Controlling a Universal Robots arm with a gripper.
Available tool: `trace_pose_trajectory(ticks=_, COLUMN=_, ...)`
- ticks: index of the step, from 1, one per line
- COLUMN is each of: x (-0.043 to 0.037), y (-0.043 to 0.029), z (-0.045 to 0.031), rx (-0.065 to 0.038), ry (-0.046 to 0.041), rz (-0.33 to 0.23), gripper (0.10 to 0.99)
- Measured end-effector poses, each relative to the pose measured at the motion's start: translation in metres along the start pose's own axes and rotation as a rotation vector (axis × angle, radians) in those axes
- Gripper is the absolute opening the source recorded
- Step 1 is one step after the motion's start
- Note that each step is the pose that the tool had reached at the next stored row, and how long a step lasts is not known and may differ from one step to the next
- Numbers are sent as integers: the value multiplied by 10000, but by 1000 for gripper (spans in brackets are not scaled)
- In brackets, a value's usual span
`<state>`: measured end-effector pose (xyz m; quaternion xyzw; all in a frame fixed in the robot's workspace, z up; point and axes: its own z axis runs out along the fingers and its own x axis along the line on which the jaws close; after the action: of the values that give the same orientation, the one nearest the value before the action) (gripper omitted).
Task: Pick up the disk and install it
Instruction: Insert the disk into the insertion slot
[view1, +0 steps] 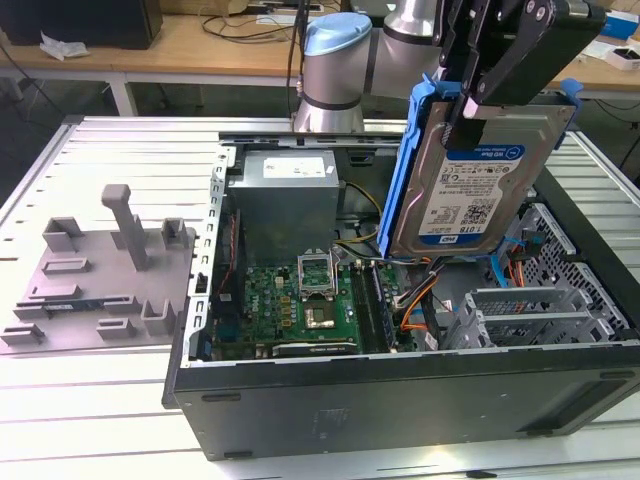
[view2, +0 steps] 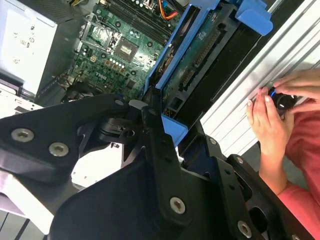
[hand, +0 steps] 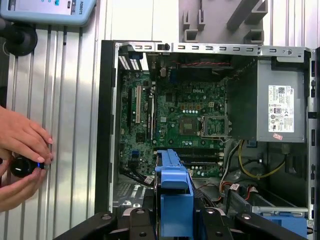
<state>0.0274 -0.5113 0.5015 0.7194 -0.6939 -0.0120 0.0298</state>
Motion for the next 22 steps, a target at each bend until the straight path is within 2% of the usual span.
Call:
trace_pose_trajectory(ticks=11, x=0, y=0, z=1, rx=0, ry=0, rz=0, gripper=369)
trace_pose_trajectory(ticks=15, x=6, y=-2, z=4, rx=-5, ry=-11, rz=192, gripper=369)
trace_pose_trajectory(ticks=18, x=9, y=-73, z=4, rx=-6, ry=-17, rz=264, gripper=369)
trace_pose_trajectory(ticks=22, x=15, y=-134, z=20, rx=-7, ry=-16, rz=290, gripper=369)
